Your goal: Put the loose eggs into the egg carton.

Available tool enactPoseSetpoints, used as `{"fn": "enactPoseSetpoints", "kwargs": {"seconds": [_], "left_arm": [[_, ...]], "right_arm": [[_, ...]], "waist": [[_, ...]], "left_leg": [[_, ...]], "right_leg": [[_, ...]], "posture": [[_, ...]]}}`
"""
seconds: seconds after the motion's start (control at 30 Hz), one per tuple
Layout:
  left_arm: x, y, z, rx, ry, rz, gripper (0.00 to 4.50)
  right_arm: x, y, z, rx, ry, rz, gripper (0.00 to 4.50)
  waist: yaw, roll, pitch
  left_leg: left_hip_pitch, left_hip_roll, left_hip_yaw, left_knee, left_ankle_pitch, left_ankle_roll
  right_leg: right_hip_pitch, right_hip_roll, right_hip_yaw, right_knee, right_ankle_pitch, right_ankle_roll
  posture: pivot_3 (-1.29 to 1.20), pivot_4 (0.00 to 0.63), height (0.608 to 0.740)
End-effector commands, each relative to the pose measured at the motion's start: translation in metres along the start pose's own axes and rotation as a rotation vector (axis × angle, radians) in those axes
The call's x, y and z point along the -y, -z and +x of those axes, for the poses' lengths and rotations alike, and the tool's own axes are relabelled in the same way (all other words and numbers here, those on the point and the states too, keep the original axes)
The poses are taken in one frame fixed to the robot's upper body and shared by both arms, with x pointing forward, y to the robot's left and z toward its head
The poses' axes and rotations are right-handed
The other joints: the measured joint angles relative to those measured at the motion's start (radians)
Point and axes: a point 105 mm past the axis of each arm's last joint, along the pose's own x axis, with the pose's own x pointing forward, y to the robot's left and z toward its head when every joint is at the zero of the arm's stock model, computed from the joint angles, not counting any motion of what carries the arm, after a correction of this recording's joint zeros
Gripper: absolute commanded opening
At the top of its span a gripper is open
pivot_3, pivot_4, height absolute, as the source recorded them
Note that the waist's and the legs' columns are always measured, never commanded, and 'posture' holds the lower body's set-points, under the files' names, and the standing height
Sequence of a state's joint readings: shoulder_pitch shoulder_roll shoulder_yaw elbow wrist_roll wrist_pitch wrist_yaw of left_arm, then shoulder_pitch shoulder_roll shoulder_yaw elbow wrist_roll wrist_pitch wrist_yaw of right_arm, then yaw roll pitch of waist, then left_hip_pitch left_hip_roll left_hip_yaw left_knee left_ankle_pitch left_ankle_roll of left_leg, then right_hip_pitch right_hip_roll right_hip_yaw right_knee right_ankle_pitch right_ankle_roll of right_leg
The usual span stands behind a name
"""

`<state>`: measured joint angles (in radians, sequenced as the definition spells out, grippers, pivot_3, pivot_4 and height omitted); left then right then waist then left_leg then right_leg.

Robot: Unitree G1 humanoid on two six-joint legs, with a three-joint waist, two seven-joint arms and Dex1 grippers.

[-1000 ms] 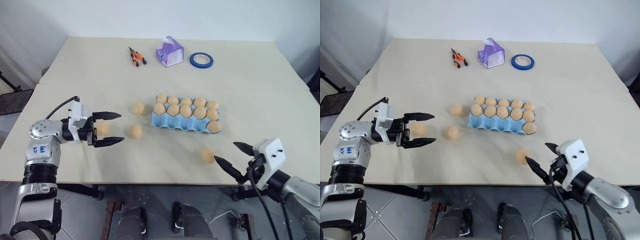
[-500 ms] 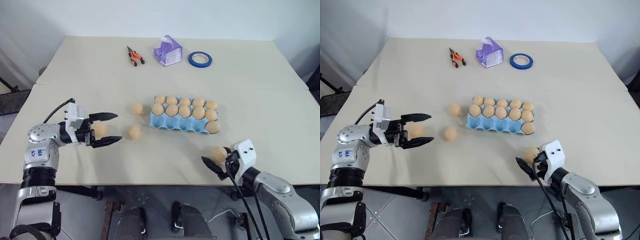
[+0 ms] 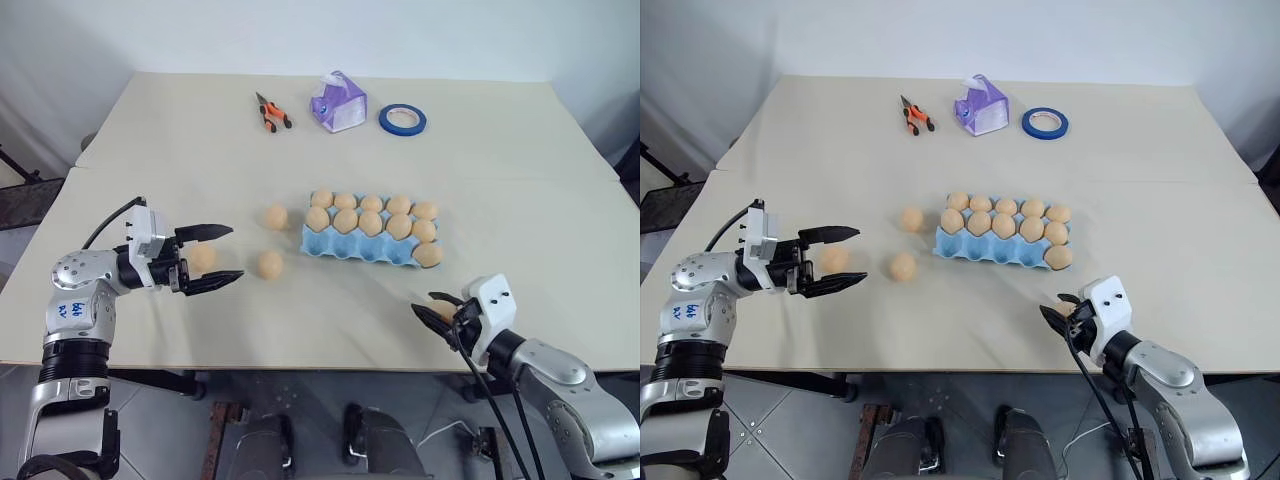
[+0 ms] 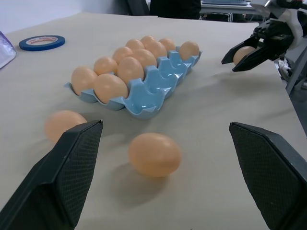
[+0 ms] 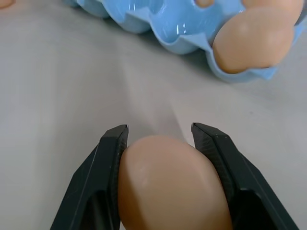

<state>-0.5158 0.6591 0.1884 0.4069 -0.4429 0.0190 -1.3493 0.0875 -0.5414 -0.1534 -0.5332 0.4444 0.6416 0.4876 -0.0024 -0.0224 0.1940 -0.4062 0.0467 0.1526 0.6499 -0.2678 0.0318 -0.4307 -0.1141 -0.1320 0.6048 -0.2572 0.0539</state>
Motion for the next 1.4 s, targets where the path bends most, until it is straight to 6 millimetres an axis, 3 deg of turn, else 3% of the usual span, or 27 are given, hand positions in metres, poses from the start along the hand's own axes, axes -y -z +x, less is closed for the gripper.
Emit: {"fn": "enactPoseSetpoints", "kwargs": {"seconds": [0.03, 0.33, 0.63, 0.67, 0.93, 1.2, 1.4], "left_arm": [[-0.004, -0.012, 0.002, 0.034, -0.001, 0.044, 4.50], [-0.004, -0.014, 0.001, 0.042, -0.011, 0.056, 4.50], [-0.001, -0.015, -0.005, 0.042, -0.050, 0.067, 4.50], [-0.001, -0.015, -0.006, 0.042, -0.053, 0.067, 4.50], [0.001, -0.015, -0.011, 0.043, -0.089, 0.067, 4.50], [0.001, -0.015, -0.012, 0.045, -0.109, 0.068, 4.50], [-0.011, -0.013, -0.032, 0.008, -0.243, 0.093, 4.50]], "right_arm": [[0.002, -0.036, 0.003, 0.102, 0.005, -0.044, 1.78], [0.010, -0.071, 0.051, 0.198, -0.006, -0.046, 1.78], [0.017, -0.078, 0.087, 0.214, -0.041, -0.061, 1.78], [0.017, -0.078, 0.087, 0.215, -0.047, -0.065, 1.78], [0.005, -0.083, 0.080, 0.226, -0.122, -0.080, 4.46], [0.003, -0.085, 0.069, 0.230, -0.150, -0.130, 4.46], [0.009, -0.078, 0.032, 0.228, -0.185, -0.232, 4.46]], "waist": [[-0.003, 0.000, 0.000], [-0.003, 0.000, 0.000], [-0.006, 0.000, 0.000], [-0.007, 0.000, 0.000], [-0.018, 0.000, 0.000], [-0.027, 0.000, 0.000], [-0.024, 0.000, 0.000]], "left_leg": [[0.000, 0.000, 0.000, 0.001, 0.000, 0.000], [0.000, 0.001, 0.001, 0.001, 0.003, 0.002], [-0.001, 0.001, 0.006, 0.001, 0.003, 0.003], [-0.001, 0.001, 0.007, 0.001, 0.003, 0.003], [-0.001, 0.001, 0.008, 0.001, 0.004, 0.003], [-0.001, 0.001, 0.009, 0.000, 0.004, 0.003], [-0.001, 0.001, 0.010, -0.001, 0.003, 0.003]], "right_leg": [[0.000, 0.000, 0.000, 0.001, 0.000, 0.000], [-0.002, 0.000, 0.000, 0.003, 0.000, -0.002], [-0.006, 0.001, 0.000, 0.007, 0.000, -0.001], [-0.007, 0.001, 0.001, 0.007, 0.000, -0.001], [-0.008, 0.000, 0.004, 0.008, 0.000, -0.001], [-0.010, 0.000, 0.008, 0.009, 0.000, -0.001], [-0.011, 0.001, 0.010, 0.008, 0.000, -0.001]], "posture": [[0.00, 0.150, 0.740], [0.00, 0.150, 0.740], [0.00, 0.150, 0.740], [0.00, 0.150, 0.740], [0.00, 0.150, 0.740], [0.00, 0.150, 0.740], [0.00, 0.150, 0.740]]}}
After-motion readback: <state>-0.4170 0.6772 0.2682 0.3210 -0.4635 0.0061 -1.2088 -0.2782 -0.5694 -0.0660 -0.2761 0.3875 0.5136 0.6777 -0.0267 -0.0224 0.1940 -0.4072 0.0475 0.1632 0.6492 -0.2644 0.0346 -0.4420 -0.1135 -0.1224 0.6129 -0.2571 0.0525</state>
